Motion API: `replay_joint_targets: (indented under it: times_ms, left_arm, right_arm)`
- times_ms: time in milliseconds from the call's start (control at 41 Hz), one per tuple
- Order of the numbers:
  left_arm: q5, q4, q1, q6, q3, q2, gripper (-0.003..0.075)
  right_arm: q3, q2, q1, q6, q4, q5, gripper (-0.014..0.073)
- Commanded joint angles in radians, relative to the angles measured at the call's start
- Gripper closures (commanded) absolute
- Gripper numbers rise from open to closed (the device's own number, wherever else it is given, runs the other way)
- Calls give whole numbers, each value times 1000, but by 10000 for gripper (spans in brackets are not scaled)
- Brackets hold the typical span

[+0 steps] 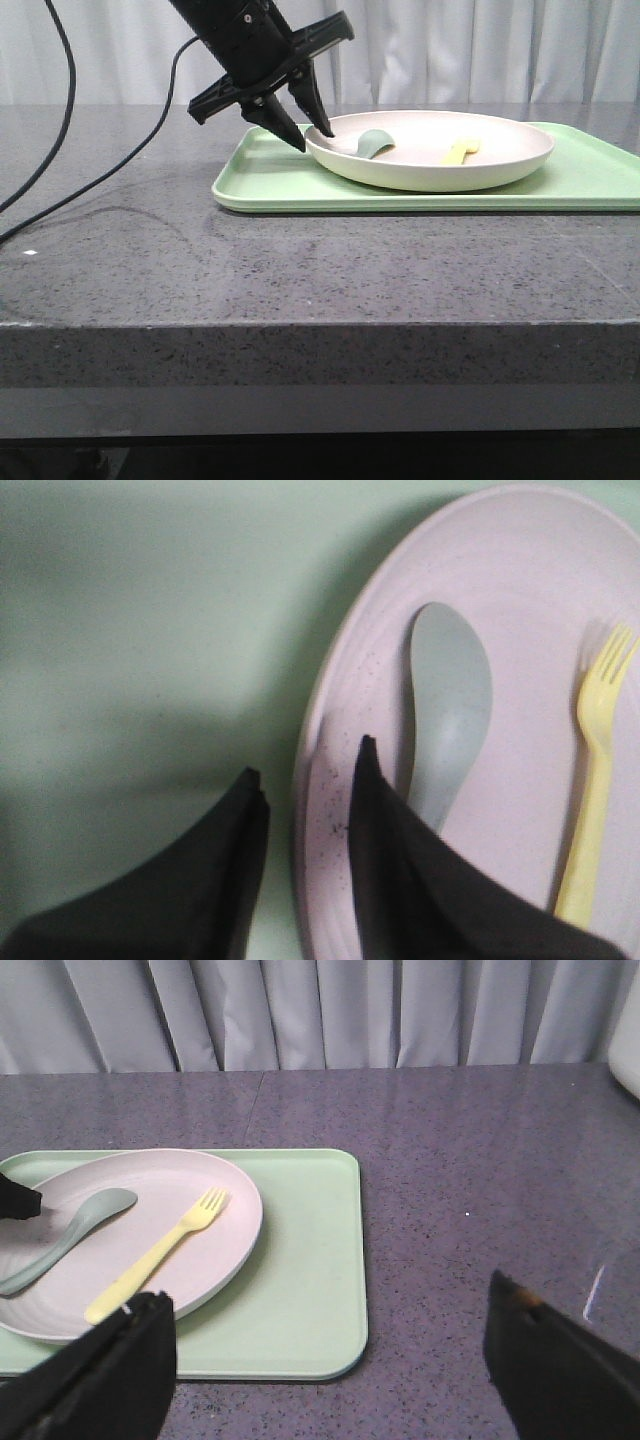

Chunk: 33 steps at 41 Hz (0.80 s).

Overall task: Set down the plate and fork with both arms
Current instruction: 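Open the left gripper and raise it away from the plate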

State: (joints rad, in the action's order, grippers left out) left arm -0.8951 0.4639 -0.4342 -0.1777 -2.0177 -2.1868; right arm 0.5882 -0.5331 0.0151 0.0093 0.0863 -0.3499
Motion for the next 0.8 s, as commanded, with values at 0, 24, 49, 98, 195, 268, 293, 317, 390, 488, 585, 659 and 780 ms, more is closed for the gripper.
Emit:
replay_joint_targets:
  times_ms: [0,24,49,98,195,268,293,317,390,488,585,659,780]
  left_arm:
    - [-21,34,7,2,-79,85,406]
    - [-38,29,13,7,-101,88,407]
    - [-62,27,18,19,-120,91,407]
    - [-98,19,25,44,-164,95,407]
    - [-186,9,39,78,-250,96,442]
    - [-250,-19,41,78,-290,96,528]
    - [-274,-34,41,78,-304,96,561]
    - [-296,-55,41,78,-313,96,608]
    - [-336,-103,41,78,-329,96,729]
    - [-374,-120,41,78,-329,96,738]
    - [-377,-150,41,78,-329,100,738]
    - [-377,-168,37,82,-324,117,738]
    - [-377,-233,28,92,-270,157,738]
  right_arm:
    - [35,-8,9,-9,-3,75,-50]
    - [35,-8,9,-9,-3,75,-50]
    - [35,-8,9,-9,-3,75,-50]
    - [35,-8,9,-9,-3,75,-50]
    - [35,-8,9,-9,-3,73,-50]
    - [35,-8,9,-9,-3,69,-50]
    - [35,-8,9,-9,-3,69,-50]
    - [35,-8,9,-9,-3,69,-50]
    - [35,-8,9,-9,-3,69,-50]
    - [35,-8,9,-9,-3,68,-50]
    - [35,-8,9,-9,-3,68,-50]
    - [35,-8,9,-9,-3,68,-50]
    - [35,-8,9,-9,-3,68,-50]
